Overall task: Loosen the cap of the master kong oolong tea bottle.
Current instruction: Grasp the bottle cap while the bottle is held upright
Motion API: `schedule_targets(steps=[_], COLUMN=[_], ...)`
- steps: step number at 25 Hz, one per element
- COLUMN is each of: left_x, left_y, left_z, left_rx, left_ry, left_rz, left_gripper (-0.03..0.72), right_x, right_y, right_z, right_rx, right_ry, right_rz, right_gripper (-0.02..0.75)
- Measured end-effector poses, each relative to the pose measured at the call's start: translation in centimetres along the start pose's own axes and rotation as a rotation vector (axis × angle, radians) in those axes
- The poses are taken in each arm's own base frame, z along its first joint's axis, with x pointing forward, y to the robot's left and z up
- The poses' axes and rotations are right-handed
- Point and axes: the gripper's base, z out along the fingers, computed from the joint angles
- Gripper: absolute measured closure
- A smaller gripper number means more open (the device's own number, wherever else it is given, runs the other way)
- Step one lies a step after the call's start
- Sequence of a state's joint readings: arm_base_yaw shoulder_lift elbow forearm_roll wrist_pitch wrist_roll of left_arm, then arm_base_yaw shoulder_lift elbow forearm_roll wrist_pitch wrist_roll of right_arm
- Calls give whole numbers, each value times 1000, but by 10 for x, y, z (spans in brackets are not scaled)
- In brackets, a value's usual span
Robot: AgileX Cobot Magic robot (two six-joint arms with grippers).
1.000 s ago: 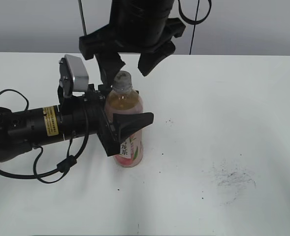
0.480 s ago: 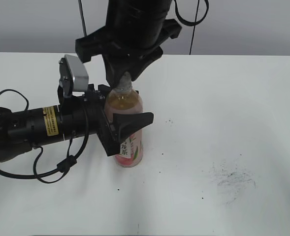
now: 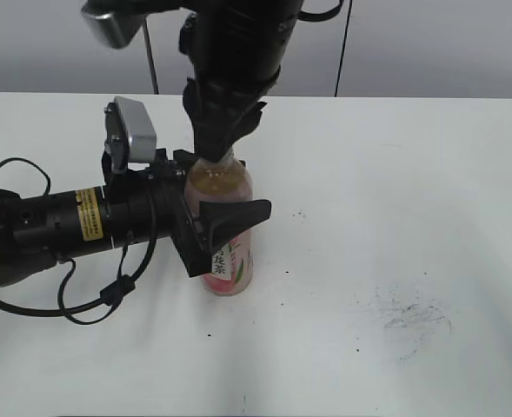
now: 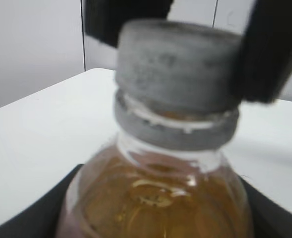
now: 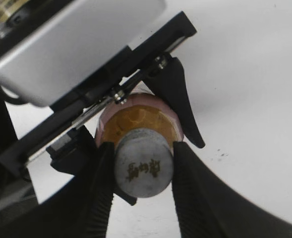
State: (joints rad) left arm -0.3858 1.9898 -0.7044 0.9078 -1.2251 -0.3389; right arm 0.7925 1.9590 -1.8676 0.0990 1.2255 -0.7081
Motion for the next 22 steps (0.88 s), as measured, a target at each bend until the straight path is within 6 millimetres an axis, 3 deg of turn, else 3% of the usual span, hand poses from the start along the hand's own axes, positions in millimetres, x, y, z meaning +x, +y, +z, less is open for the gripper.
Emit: schedule_targets(steps=[15,22], left_x=[0,0], left_y=[0,0], left_z=[0,0], left_rx=[1,0], left_ry=[-1,-1], left_rz=[2,1], left_gripper=[243,243], right_x=[-1,-1], right_y=[1,1], right_z=[-2,-2], right_rx=[2,5], right_ry=[-11,-18], right_rz=[-1434,-1810], right_gripper=[465,465])
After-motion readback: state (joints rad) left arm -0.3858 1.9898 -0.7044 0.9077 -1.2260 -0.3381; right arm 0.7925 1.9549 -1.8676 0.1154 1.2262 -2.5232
